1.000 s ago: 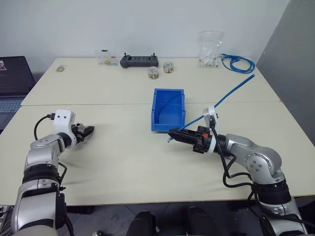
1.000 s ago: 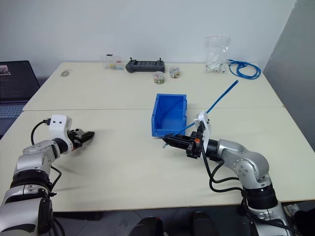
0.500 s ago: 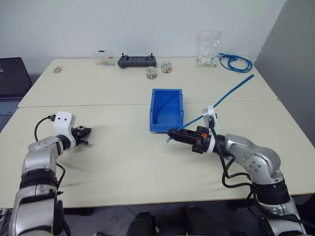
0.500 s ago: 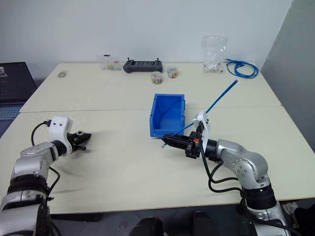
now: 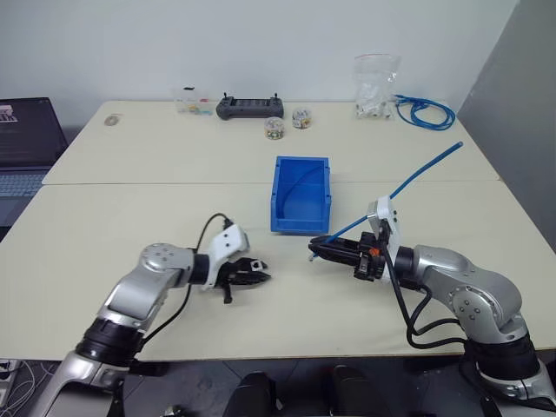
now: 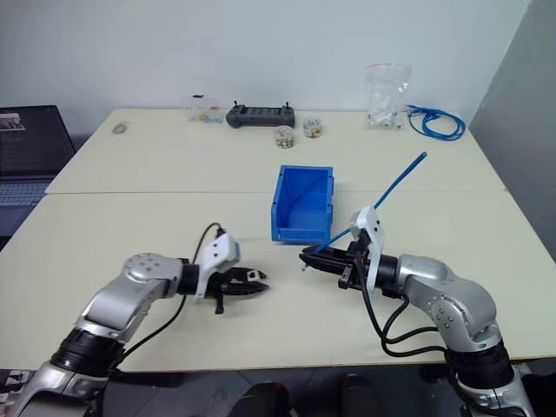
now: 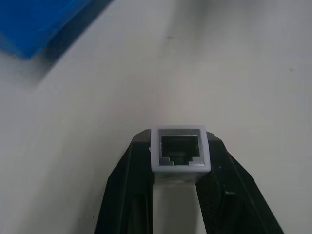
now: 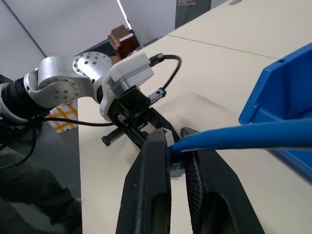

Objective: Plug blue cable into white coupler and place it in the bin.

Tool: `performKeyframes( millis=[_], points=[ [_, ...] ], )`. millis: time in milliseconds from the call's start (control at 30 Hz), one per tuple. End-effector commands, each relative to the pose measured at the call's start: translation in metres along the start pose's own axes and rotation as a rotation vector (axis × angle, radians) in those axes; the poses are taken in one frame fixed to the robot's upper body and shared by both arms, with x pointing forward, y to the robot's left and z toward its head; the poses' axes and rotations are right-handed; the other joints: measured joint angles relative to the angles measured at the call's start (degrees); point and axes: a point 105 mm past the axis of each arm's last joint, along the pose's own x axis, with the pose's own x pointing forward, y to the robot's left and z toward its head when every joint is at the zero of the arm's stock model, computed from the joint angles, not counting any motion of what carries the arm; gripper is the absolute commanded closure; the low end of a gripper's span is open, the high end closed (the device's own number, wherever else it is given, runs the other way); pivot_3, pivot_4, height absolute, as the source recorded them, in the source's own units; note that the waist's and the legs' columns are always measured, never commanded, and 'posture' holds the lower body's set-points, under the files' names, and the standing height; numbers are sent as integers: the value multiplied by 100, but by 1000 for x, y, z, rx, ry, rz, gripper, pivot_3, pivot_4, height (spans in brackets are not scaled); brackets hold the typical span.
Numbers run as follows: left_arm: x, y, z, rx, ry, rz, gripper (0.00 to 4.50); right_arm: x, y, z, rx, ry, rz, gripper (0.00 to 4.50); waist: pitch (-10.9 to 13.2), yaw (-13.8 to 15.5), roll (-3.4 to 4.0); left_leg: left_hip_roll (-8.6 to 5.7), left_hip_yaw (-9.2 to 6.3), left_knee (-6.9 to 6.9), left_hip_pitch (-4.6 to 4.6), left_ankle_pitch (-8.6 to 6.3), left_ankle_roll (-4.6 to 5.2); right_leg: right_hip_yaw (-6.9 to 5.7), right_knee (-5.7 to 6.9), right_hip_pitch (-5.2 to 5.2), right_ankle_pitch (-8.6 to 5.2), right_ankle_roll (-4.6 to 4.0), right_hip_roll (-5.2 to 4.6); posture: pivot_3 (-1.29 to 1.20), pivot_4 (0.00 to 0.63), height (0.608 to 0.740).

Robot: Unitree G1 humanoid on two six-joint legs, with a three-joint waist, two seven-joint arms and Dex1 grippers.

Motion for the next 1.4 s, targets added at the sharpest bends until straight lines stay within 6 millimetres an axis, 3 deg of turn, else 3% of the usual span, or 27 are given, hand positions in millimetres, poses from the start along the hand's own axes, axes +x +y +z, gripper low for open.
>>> performKeyframes(
  millis=[33, 233, 600, 1400],
  points=[
    [13, -3, 1, 91, 50, -62, 3708, 0, 7, 6, -97, -7, 7, 4375, 0, -45, -1, 0, 0, 0, 0, 0, 0, 0, 0, 0, 0, 0, 1, 0, 150, 740],
    [25, -1, -12, 115, 126, -98, 3708, 17, 5, -4, -212, 53, 30, 4375, 0, -62, -1, 2, -2, 1, 9, 1, 1, 0, 3, 6, -16, 27, 10, 0, 150, 740],
    [24, -7, -16, 94, 149, -138, 3708, 65, 3, -13, -355, 111, 126, 4375, -3, -60, -3, 1, -3, 4, 13, 2, 2, 3, 6, 9, -16, 27, 13, 0, 150, 740],
    [20, -7, -20, 86, 189, -158, 3708, 84, 3, -31, -438, 199, 199, 4376, -4, -72, -2, 3, -5, 4, 17, 2, 1, 2, 11, 7, 0, 0, 17, 0, 150, 740]
  ],
)
